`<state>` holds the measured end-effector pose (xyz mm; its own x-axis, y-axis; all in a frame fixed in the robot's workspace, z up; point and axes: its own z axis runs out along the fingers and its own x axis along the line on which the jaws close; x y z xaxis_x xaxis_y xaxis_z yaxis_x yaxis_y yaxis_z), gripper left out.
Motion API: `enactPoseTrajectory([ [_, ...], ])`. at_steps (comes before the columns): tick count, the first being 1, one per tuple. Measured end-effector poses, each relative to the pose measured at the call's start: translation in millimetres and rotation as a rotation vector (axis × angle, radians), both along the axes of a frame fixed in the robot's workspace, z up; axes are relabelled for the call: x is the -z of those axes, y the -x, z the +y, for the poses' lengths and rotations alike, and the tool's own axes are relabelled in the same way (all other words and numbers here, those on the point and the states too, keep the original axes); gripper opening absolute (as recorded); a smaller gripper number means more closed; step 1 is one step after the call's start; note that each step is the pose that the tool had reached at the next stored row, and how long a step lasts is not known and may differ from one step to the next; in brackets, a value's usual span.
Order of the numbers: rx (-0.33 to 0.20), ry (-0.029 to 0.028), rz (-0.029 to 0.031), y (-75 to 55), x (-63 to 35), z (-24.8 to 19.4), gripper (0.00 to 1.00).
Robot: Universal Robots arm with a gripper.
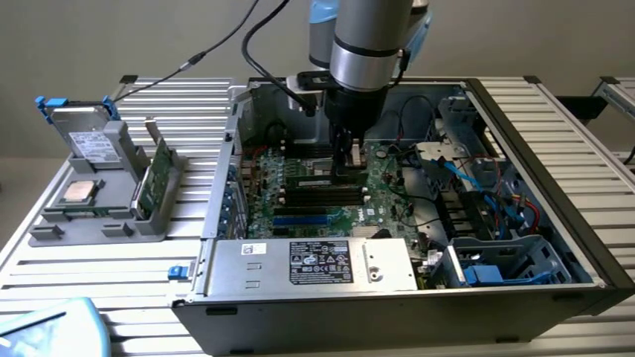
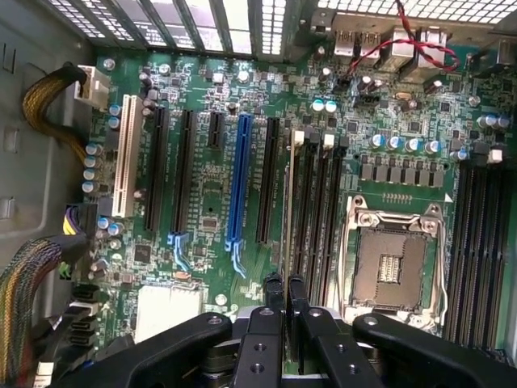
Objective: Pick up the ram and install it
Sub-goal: 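Pick up the ram and move it above insertion slot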
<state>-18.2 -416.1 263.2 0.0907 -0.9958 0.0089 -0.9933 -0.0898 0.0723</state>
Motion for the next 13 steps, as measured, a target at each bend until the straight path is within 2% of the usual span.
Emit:
enactPoseTrajectory([
  [6,0.009,0.0,-0.0002,0.0,10.9,0.0,0.13],
  [13,0.051,-0.0001,-0.0002,0.0,21.4,0.6,0.13],
])
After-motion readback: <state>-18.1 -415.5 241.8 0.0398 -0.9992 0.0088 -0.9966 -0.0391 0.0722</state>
